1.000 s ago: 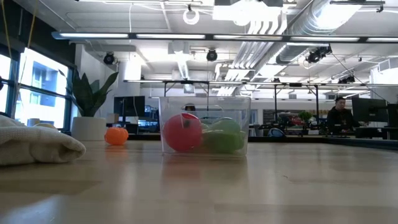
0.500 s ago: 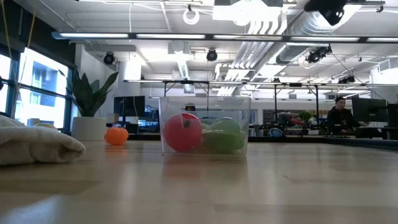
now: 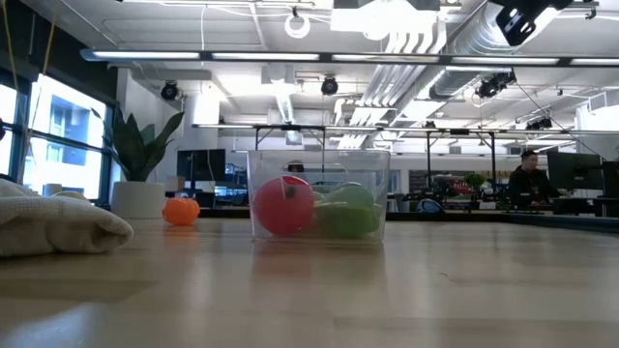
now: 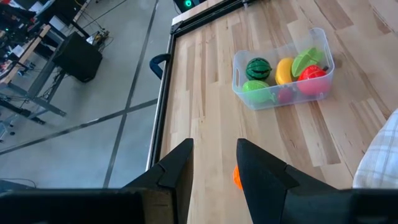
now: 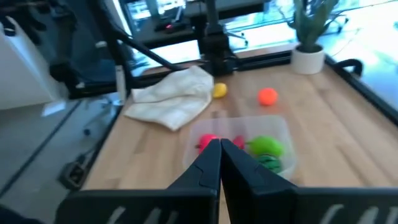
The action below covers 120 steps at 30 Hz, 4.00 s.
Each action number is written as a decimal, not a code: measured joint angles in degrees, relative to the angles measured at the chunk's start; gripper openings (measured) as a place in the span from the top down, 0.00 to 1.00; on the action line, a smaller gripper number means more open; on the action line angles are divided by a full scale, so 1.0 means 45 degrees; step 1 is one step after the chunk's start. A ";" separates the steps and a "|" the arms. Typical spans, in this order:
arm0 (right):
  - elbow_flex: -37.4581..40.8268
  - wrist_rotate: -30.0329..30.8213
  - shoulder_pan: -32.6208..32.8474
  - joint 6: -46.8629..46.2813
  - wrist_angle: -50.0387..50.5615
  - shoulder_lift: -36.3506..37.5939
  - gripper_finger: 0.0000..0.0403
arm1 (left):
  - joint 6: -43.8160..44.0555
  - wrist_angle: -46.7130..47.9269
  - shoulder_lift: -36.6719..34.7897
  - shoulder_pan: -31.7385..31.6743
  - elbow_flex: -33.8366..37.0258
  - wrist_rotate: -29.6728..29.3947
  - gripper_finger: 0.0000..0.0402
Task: Pick and placing Produce into tupperware
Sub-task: Put the tangerine into the transparent bin
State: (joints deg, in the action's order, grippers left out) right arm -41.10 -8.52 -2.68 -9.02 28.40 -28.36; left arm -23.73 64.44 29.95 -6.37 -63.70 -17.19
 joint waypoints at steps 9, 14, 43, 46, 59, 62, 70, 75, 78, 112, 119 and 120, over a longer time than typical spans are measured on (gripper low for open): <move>0.0000 0.0995 -0.0894 0.1793 0.0158 -0.0019 1.00 | -0.0004 -0.0002 0.0000 0.0004 0.0000 -0.0002 0.72; 0.0000 0.1742 -0.1086 0.1783 0.1217 -0.0019 1.00 | -0.0004 -0.0004 0.0000 0.0004 0.0000 -0.0005 0.72; 0.0000 0.2853 -0.1087 0.0006 0.2794 -0.0029 1.00 | 0.0001 -0.0050 0.0000 -0.0001 0.0000 0.0000 0.72; 0.0000 0.2853 -0.1087 0.0006 0.2794 -0.0029 1.00 | 0.0025 -0.0302 0.0000 0.0003 0.0000 0.0000 0.72; 0.0000 0.2851 -0.1086 0.0006 0.2794 -0.0029 1.00 | 0.3012 -0.2821 0.0331 0.0000 0.0000 -0.0002 0.72; 0.0000 0.2853 -0.1087 0.0006 0.2794 -0.0029 1.00 | 0.3012 -0.3119 0.0490 0.0004 -0.0003 -0.0592 0.72; 0.0000 0.2848 -0.1084 0.0008 0.2794 -0.0029 1.00 | 0.3263 -0.3364 0.0953 0.0004 0.0005 -0.1456 0.72; 0.0000 0.2852 -0.1084 0.0011 0.2789 -0.0029 1.00 | 0.3674 -0.3679 0.1489 -0.0001 0.0005 -0.1921 0.72; 0.0000 0.2848 -0.1084 0.0011 0.2789 -0.0029 1.00 | 0.3710 -0.3621 0.2163 -0.0002 -0.0205 -0.2508 0.72; 0.0000 0.2845 -0.1084 0.0011 0.2789 -0.0028 1.00 | 0.3928 -0.0443 1.1856 -0.6232 -0.1324 0.2792 0.72; 0.0000 0.2844 -0.1087 0.0011 0.2789 -0.0025 1.00 | 0.5114 -0.0981 1.1856 -0.6164 -0.0152 0.2652 0.72; 0.0000 0.2848 -0.1083 0.0011 0.2789 -0.0029 1.00 | 0.5193 -0.1012 1.1856 -0.6164 -0.0124 0.2623 0.72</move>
State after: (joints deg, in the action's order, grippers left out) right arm -41.10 4.29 -7.55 -8.97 40.95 -28.49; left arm -0.36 59.89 83.31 -34.11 -64.26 -5.39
